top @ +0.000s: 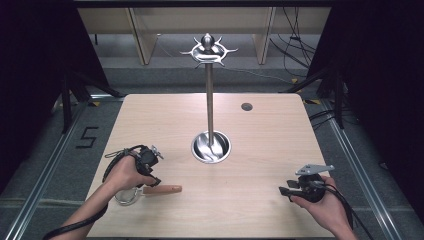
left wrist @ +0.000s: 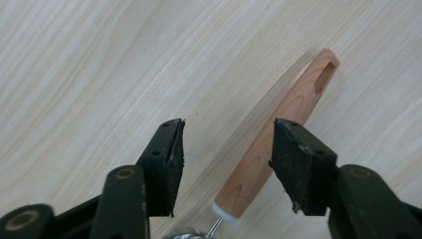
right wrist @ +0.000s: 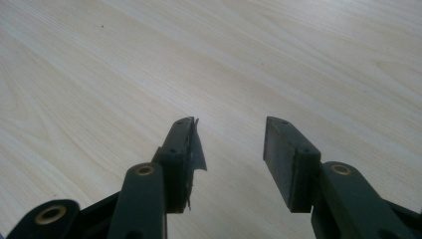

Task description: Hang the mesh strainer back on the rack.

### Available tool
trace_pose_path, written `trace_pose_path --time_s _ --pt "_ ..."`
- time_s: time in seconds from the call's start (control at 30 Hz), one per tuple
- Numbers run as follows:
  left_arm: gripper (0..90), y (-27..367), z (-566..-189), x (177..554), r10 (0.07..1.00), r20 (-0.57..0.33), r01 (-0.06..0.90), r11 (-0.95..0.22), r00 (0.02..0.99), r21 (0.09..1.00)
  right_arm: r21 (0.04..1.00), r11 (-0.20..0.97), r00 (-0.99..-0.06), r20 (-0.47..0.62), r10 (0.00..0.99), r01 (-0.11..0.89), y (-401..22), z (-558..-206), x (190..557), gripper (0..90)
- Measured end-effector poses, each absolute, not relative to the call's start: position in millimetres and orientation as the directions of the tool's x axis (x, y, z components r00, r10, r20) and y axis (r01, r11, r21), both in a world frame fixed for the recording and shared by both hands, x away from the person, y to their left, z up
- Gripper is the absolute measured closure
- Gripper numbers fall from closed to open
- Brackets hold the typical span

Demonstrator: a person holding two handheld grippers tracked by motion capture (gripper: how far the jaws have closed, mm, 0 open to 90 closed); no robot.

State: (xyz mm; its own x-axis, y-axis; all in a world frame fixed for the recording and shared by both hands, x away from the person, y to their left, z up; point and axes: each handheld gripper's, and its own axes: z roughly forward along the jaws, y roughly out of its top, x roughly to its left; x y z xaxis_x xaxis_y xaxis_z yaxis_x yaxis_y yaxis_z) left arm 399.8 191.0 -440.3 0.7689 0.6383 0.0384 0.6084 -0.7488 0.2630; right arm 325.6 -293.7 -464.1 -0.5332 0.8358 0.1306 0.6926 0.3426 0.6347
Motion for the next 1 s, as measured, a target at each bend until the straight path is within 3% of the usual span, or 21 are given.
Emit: trace_pose_path --time_s 0.03,0.1,0.2,0.3,0.6,0.63,0.7,1.0 --pt "44.7 191.3 -439.8 399.8 0.635 0.037 0.606 -0.751 0.772 0.262 0.614 0.382 -0.553 0.107 0.827 0.690 -295.8 -462.0 325.3 56.2" --pt "43.5 191.3 -440.2 399.9 0.618 0.028 0.591 -0.763 0.786 0.260 0.604 0.357 -0.533 0.137 0.835 0.713 -294.4 -459.7 324.8 55.9" --pt "42.2 189.7 -443.6 401.3 0.580 0.003 0.561 -0.788 0.814 0.255 0.661 0.344 -0.539 0.110 0.835 0.667 -295.5 -462.2 328.1 57.5" --pt "42.3 187.4 -447.2 402.9 0.552 0.012 0.531 -0.808 0.834 0.255 0.654 0.341 -0.536 0.118 0.836 0.675 -298.8 -456.8 329.4 56.8" --pt "43.5 183.9 -447.0 406.9 0.408 -0.003 0.404 -0.903 0.913 0.149 0.654 0.375 -0.556 0.083 0.827 0.657 -300.8 -456.7 327.9 56.4" --pt "43.9 183.8 -446.9 406.5 0.405 -0.003 0.401 -0.905 0.914 0.141 0.635 0.349 -0.533 0.118 0.838 0.689 -298.0 -455.0 326.5 56.4" --pt "44.0 183.5 -447.1 407.2 0.385 -0.001 0.382 -0.916 0.923 0.122 0.656 0.379 -0.560 0.080 0.825 0.652 -298.1 -458.1 328.1 56.3" --pt "45.7 181.8 -462.2 408.3 0.363 -0.016 0.363 -0.931 0.932 0.030 0.631 0.384 -0.559 0.097 0.823 0.675 -299.1 -461.2 328.6 55.7"
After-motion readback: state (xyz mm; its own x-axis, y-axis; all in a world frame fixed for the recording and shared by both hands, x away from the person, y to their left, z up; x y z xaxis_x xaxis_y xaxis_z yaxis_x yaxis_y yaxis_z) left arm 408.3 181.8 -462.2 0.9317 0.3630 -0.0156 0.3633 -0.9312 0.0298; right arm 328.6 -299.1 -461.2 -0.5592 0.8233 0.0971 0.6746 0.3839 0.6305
